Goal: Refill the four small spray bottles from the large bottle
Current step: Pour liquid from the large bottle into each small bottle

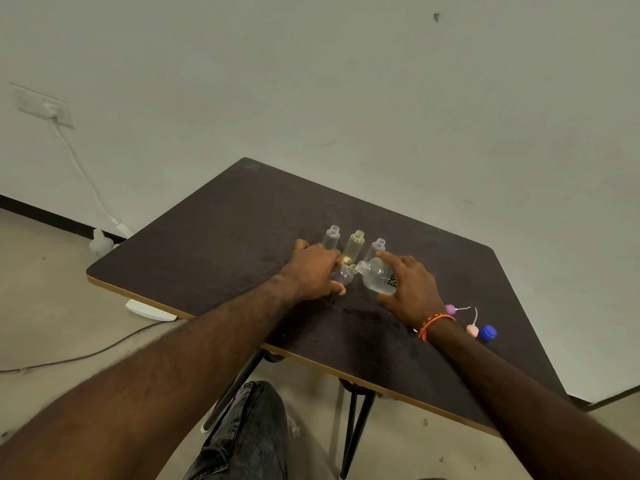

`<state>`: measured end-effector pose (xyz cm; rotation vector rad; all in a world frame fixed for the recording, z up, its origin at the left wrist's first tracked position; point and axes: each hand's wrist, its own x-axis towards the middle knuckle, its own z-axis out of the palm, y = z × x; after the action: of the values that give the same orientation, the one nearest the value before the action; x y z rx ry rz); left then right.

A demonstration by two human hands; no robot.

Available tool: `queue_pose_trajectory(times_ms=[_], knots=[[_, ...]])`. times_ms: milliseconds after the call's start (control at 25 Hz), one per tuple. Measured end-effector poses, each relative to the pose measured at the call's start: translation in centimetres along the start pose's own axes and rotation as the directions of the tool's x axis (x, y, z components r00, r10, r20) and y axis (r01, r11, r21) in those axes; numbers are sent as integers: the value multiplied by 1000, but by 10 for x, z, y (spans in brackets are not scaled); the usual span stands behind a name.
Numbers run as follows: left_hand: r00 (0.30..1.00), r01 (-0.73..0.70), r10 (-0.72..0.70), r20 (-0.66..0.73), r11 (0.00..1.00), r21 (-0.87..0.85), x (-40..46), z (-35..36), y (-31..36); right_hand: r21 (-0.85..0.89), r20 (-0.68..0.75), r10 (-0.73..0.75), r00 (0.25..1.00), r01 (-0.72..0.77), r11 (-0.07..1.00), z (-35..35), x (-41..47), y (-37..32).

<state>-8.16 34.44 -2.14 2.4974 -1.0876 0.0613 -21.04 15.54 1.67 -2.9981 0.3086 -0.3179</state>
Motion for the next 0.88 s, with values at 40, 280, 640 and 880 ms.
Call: queue_pose_trajectory(times_ms=[40, 280, 640, 880], knots=[[1000, 0, 0, 1, 1000, 2, 0, 0, 0, -2, 0, 0, 1000, 0, 1000, 0, 0, 1], [1000, 3, -3, -4, 1000, -5, 0, 0, -1, -13, 3, -2, 1000, 2, 1000, 0, 1, 0], [1000, 8, -8, 16, 1000, -12, 1, 0, 0, -18, -3, -10, 1000, 10, 1000, -1, 2, 1], [1000, 8, -7, 16, 1000, -11, 2, -1, -1, -40, -19, -23, 1000, 22, 999, -1, 2, 2]])
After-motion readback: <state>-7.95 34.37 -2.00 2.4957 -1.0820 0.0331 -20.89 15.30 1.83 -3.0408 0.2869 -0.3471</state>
